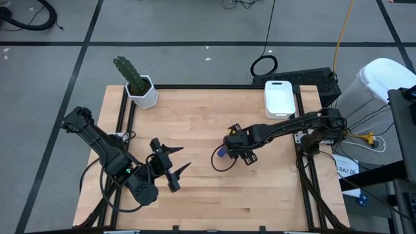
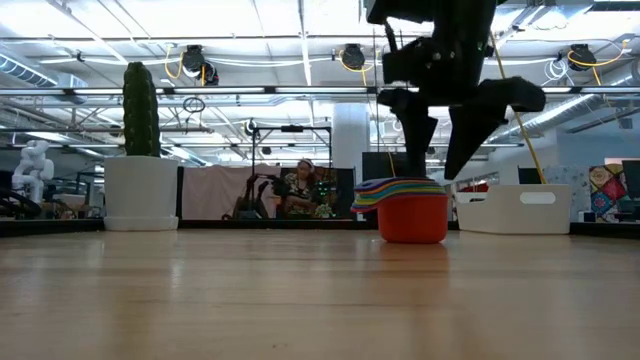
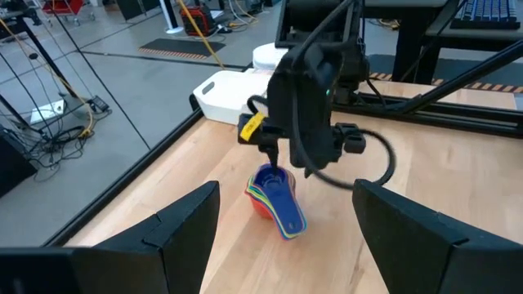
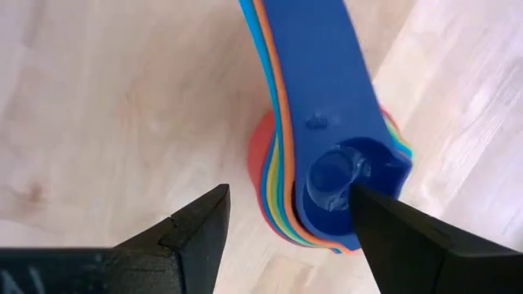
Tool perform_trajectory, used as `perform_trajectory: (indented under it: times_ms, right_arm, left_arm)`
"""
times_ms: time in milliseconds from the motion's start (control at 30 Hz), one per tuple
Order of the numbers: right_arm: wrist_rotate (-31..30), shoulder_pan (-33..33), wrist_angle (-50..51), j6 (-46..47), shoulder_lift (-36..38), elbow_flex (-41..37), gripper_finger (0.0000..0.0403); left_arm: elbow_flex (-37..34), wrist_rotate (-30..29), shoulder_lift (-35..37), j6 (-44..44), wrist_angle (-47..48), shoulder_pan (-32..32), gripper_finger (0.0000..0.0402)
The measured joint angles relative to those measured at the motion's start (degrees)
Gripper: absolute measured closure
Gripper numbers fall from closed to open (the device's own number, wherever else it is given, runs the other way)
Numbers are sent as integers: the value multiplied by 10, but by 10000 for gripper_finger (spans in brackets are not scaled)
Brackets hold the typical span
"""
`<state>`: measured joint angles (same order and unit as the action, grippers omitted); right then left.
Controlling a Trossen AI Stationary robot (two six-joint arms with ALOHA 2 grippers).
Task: Nest measuring cups in basket
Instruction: Adjust the stacked measuring cups on the table
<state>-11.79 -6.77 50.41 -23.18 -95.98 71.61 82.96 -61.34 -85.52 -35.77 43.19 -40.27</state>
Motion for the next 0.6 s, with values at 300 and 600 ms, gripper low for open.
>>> perform_trajectory:
  times_ms: [300,600]
  right_arm:
    - [-32,-31,-38,-25,12,16,161]
    - [-30,-45,-53,-66,-43,94,161]
  left_arm:
    - [0,0,0,-1,-1,0,119]
    - [0,21,0,-6,-2,0,119]
